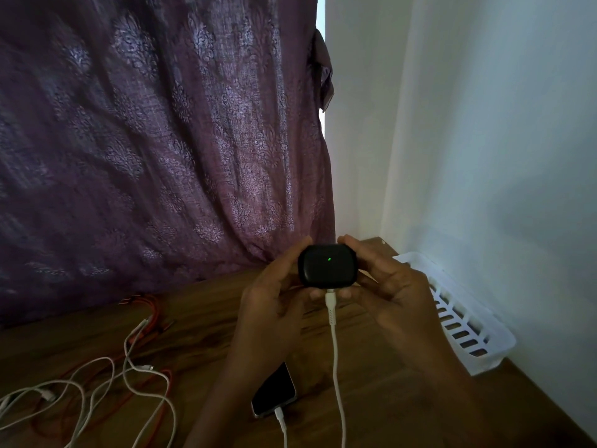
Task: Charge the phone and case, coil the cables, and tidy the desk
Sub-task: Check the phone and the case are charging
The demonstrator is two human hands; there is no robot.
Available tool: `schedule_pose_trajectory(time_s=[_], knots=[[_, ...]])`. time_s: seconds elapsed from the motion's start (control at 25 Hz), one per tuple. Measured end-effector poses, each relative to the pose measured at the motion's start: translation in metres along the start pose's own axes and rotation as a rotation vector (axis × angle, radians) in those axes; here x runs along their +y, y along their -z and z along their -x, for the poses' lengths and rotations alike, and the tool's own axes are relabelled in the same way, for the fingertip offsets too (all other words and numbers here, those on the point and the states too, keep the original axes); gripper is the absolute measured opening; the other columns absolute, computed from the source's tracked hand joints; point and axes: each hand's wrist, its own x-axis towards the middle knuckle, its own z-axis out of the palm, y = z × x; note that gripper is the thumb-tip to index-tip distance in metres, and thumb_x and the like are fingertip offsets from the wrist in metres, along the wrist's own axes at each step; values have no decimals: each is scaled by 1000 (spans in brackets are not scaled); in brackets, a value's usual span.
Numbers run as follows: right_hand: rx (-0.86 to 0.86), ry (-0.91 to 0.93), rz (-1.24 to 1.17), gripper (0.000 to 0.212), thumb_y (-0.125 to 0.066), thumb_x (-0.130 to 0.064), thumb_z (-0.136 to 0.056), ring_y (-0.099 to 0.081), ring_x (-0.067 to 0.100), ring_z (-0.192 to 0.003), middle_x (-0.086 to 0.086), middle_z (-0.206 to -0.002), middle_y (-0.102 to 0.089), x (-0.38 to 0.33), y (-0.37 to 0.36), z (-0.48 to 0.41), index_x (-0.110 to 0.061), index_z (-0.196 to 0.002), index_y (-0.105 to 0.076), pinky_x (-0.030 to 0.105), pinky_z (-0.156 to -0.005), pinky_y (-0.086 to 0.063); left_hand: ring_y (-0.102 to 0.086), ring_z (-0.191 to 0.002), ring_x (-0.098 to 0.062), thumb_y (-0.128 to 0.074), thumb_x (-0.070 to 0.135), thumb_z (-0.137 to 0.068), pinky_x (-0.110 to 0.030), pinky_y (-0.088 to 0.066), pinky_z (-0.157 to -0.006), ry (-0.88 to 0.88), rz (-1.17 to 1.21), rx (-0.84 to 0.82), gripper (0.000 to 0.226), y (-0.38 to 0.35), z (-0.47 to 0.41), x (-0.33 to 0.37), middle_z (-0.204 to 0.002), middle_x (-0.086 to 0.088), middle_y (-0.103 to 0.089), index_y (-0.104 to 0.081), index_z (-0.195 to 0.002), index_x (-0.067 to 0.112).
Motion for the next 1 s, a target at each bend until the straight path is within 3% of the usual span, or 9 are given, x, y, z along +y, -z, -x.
schedule_pose_trajectory(time_s=[0.2, 0.32, 0.44, 0.6, 0.72, 0.84, 0.92, 1.0], knots=[[-7, -23, -2, 59, -66, 10, -74, -59, -15, -97, -36, -95, -64, 4, 1, -1, -37, -108, -53, 2, -74, -45, -60, -108, 1, -63, -7, -79, -16, -48, -89, 8, 7, 33, 67, -3, 1, -1, -118, 4, -62, -43, -123, 40], [-8, -41, -5, 58, -65, 11, -75, -57, -20, -94, -42, -89, -62, 8, -1, -1, -36, -106, -53, -1, -72, -43, -58, -110, 0, -62, -7, -80, -14, -47, -89, 22, 2, 9, 69, -5, 1, -5, -120, 4, -61, -41, -123, 42], [13, -68, -4, 58, -64, 13, -75, -57, -22, -89, -34, -92, -61, 18, -1, -1, -36, -104, -52, -2, -68, -43, -56, -114, -2, -61, -9, -80, -16, -47, -92, 47, -8, -32, 72, -7, 1, -15, -125, 3, -59, -37, -126, 41], [-62, -176, 6, 54, -63, 7, -79, -65, 6, -101, -16, -105, -68, 44, 1, 0, -34, -114, -55, 15, -80, -52, -54, -117, -4, -62, -8, -80, -16, -46, -94, 89, -31, -58, 74, -14, 4, -34, -129, 3, -56, -34, -127, 42], [-64, -254, 47, 47, -65, -2, -82, -63, -4, -99, -9, -109, -63, 59, 0, 1, -31, -116, -53, 26, -92, -52, -55, -115, -4, -62, -8, -80, -17, -48, -93, 137, -46, -81, 78, -21, 7, -51, -129, 3, -55, -31, -125, 48], [-109, -276, 71, 51, -64, 0, -82, -58, 0, -105, -11, -116, -59, 73, -2, 1, -27, -125, -51, 12, -89, -47, -57, -114, -6, -62, -7, -81, -15, -48, -91, 185, -56, -89, 78, -30, 9, -70, -126, 3, -57, -30, -125, 49], [-111, -303, 134, 55, -62, 6, -82, -54, -5, -102, -14, -112, -56, 86, -1, 2, -34, -116, -47, 2, -81, -42, -56, -111, -4, -63, -5, -81, -7, -45, -87, 211, -66, -88, 76, -35, 10, -82, -122, 8, -56, -30, -125, 46], [-136, -356, 151, 60, -61, 7, -82, -55, 0, -109, -7, -120, -57, 105, -3, 4, -39, -117, -47, 10, -88, -46, -54, -112, -4, -61, -5, -82, -3, -42, -84, 253, -71, -98, 71, -42, 12, -98, -121, 9, -53, -30, -127, 39]])
